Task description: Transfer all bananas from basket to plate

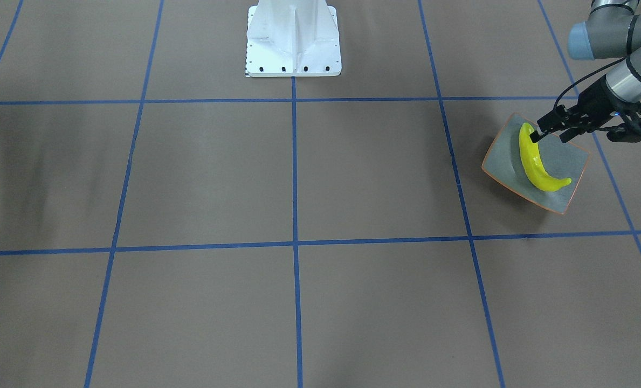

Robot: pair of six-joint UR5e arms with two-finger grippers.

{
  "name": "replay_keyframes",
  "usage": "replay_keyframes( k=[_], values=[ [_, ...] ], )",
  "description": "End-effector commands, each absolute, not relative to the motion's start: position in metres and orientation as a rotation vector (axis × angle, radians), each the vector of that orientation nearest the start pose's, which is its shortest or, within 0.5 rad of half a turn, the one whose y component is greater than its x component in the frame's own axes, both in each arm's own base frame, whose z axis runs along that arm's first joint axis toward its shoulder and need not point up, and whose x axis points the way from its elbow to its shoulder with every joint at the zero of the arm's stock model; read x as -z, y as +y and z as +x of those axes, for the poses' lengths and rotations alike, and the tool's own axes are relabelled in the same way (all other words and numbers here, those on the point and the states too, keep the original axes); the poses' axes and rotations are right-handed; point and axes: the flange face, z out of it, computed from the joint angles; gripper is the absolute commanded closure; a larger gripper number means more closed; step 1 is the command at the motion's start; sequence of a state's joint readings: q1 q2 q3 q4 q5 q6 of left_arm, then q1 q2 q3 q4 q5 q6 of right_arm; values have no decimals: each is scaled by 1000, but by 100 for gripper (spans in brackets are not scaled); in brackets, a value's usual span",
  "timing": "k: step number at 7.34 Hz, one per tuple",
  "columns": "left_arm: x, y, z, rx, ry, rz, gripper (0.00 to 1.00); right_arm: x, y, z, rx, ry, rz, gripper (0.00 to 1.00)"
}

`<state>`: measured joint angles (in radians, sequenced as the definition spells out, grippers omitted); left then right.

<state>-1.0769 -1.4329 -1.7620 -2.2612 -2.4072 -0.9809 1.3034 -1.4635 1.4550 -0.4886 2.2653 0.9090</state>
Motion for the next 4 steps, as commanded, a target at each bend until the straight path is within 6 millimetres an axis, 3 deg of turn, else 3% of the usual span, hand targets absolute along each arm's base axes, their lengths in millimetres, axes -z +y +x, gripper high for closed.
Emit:
replay_keyframes(
  k=[1, 2, 3, 4],
  values=[
    [-542, -433, 154, 137, 1060, 6, 1, -631, -477, -13, -178, -1004, 417, 0],
    [-536, -439, 150, 142, 1066, 22, 1, -666, -444, -1, -183, -972, 358, 0],
    [-535, -440, 150, 144, 1068, 24, 1, -693, -423, 10, -159, -929, 313, 0],
    [-534, -441, 150, 143, 1069, 28, 1, -703, -423, 34, -138, -881, 295, 0]
  ],
)
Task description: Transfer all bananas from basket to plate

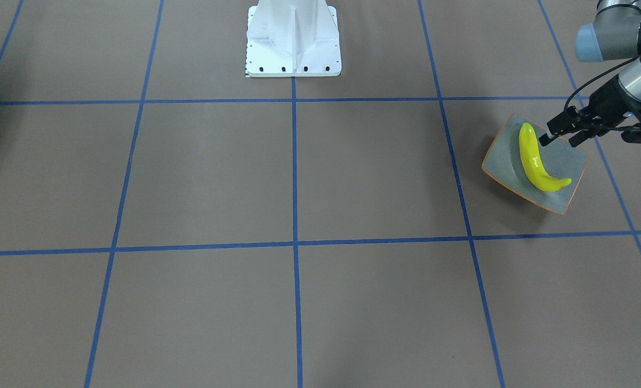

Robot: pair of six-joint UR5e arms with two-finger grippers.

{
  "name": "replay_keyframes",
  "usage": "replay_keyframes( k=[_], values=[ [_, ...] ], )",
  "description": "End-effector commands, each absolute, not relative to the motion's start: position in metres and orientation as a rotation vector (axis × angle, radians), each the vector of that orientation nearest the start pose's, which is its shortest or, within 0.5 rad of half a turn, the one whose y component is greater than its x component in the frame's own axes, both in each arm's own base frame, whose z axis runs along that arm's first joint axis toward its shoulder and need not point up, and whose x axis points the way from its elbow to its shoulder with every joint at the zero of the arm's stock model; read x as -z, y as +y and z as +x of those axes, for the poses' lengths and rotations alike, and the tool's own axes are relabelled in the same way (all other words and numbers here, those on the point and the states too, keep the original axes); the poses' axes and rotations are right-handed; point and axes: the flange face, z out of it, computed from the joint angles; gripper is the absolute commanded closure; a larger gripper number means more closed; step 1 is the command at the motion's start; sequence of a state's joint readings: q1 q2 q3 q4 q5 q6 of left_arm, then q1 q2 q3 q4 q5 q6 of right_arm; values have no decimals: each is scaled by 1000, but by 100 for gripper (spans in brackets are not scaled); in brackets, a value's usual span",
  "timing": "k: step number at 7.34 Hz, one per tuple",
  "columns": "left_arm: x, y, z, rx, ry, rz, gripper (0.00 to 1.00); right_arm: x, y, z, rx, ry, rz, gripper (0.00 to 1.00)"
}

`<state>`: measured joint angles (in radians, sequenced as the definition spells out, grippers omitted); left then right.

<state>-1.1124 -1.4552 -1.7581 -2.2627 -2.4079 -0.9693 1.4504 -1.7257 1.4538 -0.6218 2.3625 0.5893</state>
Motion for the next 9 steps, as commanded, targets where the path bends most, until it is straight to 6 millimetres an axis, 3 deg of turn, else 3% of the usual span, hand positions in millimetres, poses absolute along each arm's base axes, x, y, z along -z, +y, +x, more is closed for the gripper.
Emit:
replay_keyframes(
  k=[1, 5, 7, 9],
  values=[
    [-533, -442, 150, 142, 1071, 30, 1, -713, -421, 43, -101, -849, 264, 0],
    [-530, -445, 140, 159, 1076, 43, 1, -754, -410, 53, -63, -694, 103, 0],
    [-528, -445, 139, 159, 1079, 45, 1, -737, -412, 49, -58, -633, 3, 0],
    [-527, -445, 138, 159, 1080, 49, 1, -735, -406, 63, -7, -510, -75, 1]
  ],
)
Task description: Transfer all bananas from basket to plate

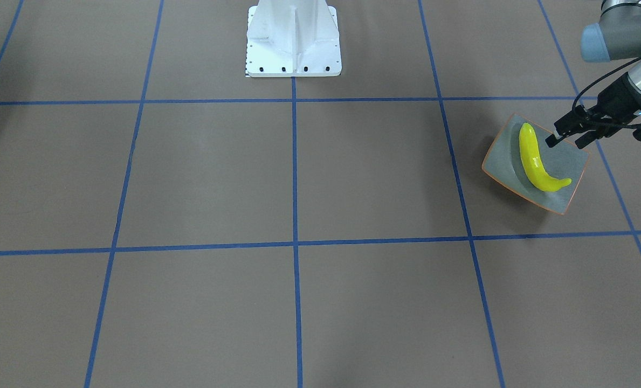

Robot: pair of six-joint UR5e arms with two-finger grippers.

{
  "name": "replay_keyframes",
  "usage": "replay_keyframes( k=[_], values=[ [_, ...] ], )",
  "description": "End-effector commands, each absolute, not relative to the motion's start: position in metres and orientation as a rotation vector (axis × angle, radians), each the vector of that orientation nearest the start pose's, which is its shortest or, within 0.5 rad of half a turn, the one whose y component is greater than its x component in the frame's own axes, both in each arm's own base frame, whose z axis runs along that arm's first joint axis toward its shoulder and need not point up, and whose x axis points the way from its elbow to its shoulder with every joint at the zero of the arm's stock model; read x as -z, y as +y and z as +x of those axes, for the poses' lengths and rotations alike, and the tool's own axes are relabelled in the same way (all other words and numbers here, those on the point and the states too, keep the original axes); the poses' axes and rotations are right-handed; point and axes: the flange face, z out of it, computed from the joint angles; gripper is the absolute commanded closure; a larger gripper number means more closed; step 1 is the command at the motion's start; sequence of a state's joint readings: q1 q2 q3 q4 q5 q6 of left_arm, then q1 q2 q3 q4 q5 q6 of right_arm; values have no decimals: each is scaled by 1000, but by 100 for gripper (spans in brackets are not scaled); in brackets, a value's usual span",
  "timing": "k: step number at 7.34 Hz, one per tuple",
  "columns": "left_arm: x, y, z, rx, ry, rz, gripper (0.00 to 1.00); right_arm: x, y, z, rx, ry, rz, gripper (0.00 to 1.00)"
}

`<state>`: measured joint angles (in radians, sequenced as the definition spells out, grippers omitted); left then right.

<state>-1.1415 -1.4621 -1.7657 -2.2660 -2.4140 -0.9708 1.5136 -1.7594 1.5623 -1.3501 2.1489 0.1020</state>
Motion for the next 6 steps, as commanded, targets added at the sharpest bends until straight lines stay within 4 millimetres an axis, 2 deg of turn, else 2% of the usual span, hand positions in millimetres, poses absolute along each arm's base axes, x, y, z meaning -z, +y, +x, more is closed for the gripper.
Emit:
replay_keyframes(
  k=[1, 3, 5, 6],
  values=[
    [-527, -445, 138, 159, 1080, 49, 1, -742, -399, 65, -7, -502, -99, 2],
    [-525, -446, 138, 159, 1081, 53, 1, -746, -398, 64, -50, -508, -133, 3],
    [-524, -447, 139, 160, 1082, 56, 1, -745, -402, 61, -181, -526, -166, 5],
    [-522, -447, 139, 160, 1083, 58, 1, -752, -400, 60, -223, -527, -190, 5]
  ],
)
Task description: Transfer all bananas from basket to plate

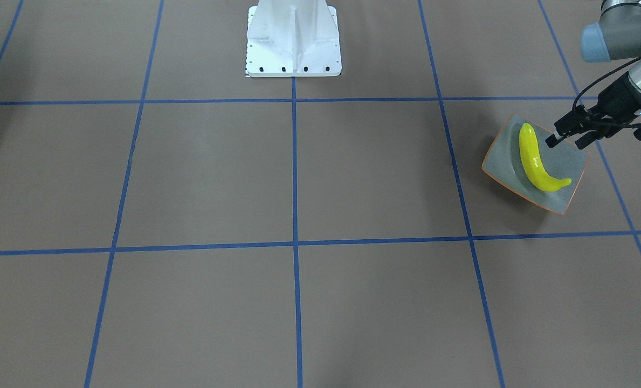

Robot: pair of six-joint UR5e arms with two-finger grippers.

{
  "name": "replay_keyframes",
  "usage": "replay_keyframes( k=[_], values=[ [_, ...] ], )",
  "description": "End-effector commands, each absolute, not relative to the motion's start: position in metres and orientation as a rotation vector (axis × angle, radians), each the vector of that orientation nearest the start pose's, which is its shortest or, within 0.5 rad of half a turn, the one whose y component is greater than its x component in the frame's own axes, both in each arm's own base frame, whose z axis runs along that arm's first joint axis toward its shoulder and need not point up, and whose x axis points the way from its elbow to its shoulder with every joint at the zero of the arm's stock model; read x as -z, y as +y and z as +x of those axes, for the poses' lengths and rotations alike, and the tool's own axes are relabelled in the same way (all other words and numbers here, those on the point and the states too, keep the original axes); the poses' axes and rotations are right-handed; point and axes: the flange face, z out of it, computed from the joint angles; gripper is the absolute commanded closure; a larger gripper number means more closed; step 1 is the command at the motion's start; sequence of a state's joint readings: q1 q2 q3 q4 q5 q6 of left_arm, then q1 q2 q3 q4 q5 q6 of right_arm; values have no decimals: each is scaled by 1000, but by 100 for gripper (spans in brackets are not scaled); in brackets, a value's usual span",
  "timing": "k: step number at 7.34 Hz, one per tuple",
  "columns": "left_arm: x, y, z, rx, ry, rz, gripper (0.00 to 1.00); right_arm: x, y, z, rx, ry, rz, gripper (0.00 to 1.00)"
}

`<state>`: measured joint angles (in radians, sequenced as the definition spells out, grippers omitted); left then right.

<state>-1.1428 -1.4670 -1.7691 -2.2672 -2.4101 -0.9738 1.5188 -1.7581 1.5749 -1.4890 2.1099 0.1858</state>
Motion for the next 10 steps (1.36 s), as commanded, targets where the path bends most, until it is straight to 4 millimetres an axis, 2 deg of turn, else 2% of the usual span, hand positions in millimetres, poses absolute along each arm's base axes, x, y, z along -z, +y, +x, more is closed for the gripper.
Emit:
replay_keyframes(
  k=[1, 2, 4, 6, 10],
  values=[
    [-520, -446, 139, 159, 1086, 60, 1, -753, -400, 59, -225, -542, -194, 5],
    [-519, -446, 139, 160, 1087, 61, 1, -758, -398, 57, -232, -564, -211, 5],
    [-514, -445, 137, 158, 1091, 68, 1, -756, -414, 53, -253, -571, -215, 5],
    [-507, -444, 135, 157, 1098, 79, 1, -760, -413, 52, -257, -581, -227, 6],
    [-507, -444, 135, 156, 1097, 81, 1, -774, -407, 51, -254, -583, -251, 10]
  ],
)
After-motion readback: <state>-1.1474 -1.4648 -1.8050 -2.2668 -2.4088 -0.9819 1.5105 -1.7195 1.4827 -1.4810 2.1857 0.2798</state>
